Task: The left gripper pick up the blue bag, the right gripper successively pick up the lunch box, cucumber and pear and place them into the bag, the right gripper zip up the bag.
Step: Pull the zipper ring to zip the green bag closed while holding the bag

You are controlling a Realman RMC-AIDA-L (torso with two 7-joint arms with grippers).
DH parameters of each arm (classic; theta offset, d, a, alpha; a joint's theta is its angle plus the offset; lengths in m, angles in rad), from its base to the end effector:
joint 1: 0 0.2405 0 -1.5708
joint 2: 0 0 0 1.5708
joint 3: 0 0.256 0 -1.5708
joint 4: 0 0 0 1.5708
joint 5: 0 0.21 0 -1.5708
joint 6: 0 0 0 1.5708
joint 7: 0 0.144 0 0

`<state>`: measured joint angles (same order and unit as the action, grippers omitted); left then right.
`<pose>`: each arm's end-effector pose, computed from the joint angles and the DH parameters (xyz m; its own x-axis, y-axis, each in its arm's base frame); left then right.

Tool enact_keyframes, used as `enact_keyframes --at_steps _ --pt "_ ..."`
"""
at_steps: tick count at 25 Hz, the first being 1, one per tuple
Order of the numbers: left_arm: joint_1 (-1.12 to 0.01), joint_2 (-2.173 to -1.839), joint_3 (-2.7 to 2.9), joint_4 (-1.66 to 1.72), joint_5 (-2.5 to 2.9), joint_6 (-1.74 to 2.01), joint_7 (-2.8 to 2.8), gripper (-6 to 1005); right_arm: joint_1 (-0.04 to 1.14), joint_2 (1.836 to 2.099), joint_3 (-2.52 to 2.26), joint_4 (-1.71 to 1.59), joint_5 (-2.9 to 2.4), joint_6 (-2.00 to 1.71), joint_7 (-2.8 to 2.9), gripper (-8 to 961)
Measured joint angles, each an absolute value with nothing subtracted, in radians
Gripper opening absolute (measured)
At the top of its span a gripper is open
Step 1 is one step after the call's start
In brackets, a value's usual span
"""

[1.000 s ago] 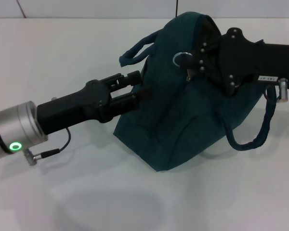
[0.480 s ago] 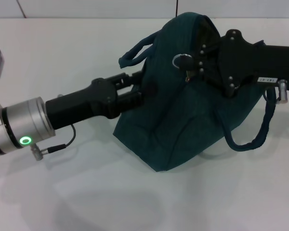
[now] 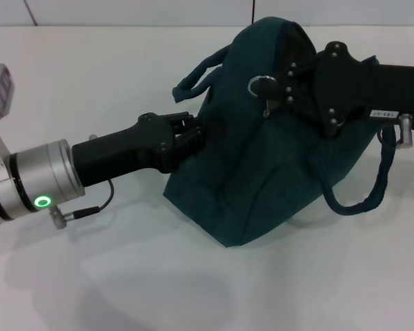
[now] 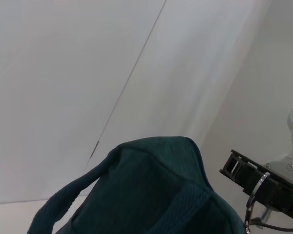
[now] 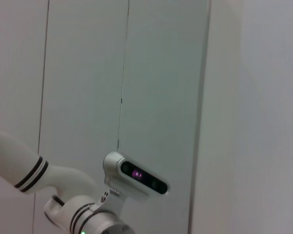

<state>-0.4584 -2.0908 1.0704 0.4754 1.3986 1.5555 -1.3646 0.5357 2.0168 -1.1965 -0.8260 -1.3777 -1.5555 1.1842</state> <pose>-0.2309 0.3063 -0.0333 0.5193 0.4033 0.7534 0.5273 -0.8450 0.0889 0.1599 0.3442 0.0158 0.7411 0.1454 -0.6554 -0.0077 -0.9744 -0.2249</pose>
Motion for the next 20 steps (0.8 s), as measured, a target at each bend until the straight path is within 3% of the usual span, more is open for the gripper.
enact_keyframes --at_steps 1,20 --pt "-0.458 -2.091 1.070 0.475 1.398 1.556 -1.365 190 0.535 2.017 -1.197 -0.825 -1.371 -1.556 1.185 19" --pt "-0.457 -2.085 1.073 0.476 1.432 1.635 -1.341 54 0.550 2.006 -1.166 -0.664 -1.255 -1.586 1.218 21"
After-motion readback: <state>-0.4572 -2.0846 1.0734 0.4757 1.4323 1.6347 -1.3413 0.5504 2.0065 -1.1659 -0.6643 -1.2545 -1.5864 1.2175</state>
